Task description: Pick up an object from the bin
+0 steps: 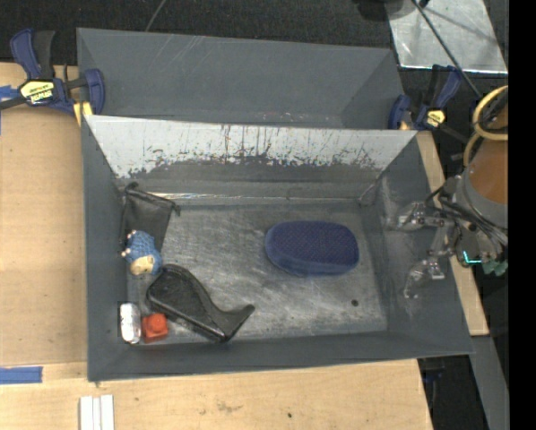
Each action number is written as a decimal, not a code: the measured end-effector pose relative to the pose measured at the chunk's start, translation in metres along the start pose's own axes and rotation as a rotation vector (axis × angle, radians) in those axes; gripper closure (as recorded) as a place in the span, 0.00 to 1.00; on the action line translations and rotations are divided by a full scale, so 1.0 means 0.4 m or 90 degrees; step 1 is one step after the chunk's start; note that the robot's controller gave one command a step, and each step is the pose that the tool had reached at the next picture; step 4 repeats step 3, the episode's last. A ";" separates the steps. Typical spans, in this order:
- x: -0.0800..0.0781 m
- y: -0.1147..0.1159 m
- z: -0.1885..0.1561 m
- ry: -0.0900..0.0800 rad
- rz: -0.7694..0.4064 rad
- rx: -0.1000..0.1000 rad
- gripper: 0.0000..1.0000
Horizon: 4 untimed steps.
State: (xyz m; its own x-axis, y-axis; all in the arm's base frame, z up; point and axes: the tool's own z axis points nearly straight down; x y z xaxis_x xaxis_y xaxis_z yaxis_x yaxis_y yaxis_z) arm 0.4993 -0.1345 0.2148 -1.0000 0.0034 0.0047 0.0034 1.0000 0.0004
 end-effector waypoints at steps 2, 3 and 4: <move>-0.169 0.040 0.330 -0.018 -0.088 0.004 1.00; -0.161 0.068 -0.034 -0.011 -0.084 0.003 1.00; -0.161 0.068 -0.034 -0.011 -0.084 0.003 1.00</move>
Offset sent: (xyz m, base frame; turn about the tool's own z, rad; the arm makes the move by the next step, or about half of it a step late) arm 0.0607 0.0174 -0.1386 -0.1391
